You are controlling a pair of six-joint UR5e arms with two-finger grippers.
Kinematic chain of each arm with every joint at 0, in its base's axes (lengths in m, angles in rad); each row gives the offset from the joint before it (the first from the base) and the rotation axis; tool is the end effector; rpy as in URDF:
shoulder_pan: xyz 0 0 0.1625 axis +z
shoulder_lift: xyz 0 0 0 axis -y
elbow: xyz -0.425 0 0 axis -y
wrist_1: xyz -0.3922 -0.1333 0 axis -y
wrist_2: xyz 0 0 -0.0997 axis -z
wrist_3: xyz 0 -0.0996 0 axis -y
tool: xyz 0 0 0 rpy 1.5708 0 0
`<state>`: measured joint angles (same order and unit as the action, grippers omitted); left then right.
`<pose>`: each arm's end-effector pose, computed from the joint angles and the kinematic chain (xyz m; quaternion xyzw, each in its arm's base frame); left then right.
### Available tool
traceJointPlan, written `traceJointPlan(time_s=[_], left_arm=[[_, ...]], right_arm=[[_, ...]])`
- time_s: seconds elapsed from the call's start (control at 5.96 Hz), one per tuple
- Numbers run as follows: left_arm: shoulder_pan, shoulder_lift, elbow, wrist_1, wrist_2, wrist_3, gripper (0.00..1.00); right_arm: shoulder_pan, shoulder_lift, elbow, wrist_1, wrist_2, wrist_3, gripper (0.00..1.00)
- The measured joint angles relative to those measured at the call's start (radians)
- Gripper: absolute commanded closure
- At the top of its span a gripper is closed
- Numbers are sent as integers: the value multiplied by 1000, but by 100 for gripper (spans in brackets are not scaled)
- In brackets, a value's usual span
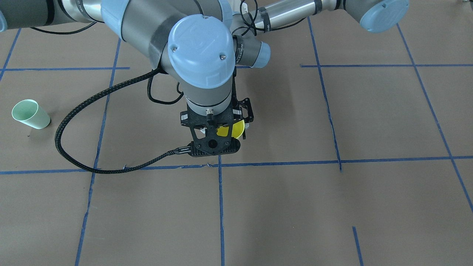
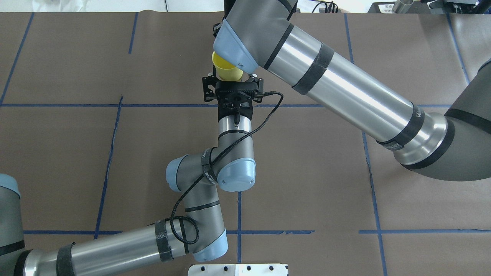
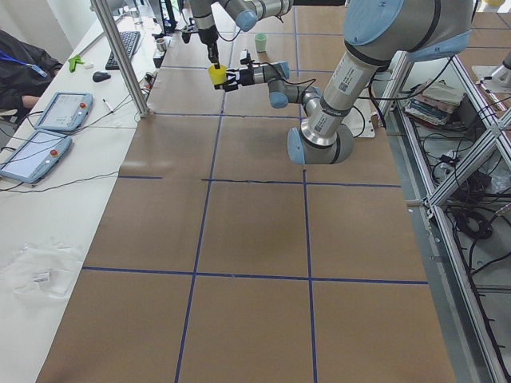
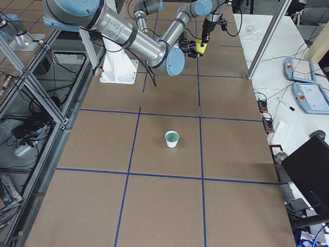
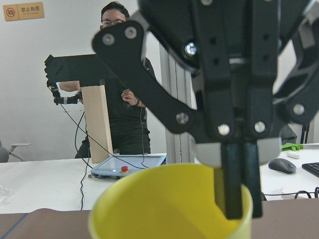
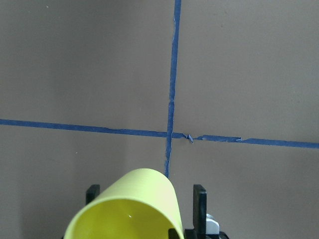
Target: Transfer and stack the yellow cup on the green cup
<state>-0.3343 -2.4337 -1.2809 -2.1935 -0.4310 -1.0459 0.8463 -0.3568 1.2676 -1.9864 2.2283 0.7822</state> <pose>0.6140 -0.4502 0.1487 0.6028 0.2451 -0.2361 0.7217 -0.4520 -0.6200 0.0231 -0.0449 -0.3870 -0.0526 0.9195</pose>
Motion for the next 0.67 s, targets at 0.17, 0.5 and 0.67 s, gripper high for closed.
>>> traceJointPlan(time_s=[0.17, 0.5, 0.67], left_arm=[[0, 6, 0, -1, 0, 1, 0], [-2, 15, 0, -2, 0, 0, 0], [-12, 26, -4, -3, -1, 2, 0]], right_arm=[[28, 13, 27, -13, 22, 1, 100], [139, 66, 43, -35, 109, 1, 100], [188, 74, 44, -43, 136, 0, 100]])
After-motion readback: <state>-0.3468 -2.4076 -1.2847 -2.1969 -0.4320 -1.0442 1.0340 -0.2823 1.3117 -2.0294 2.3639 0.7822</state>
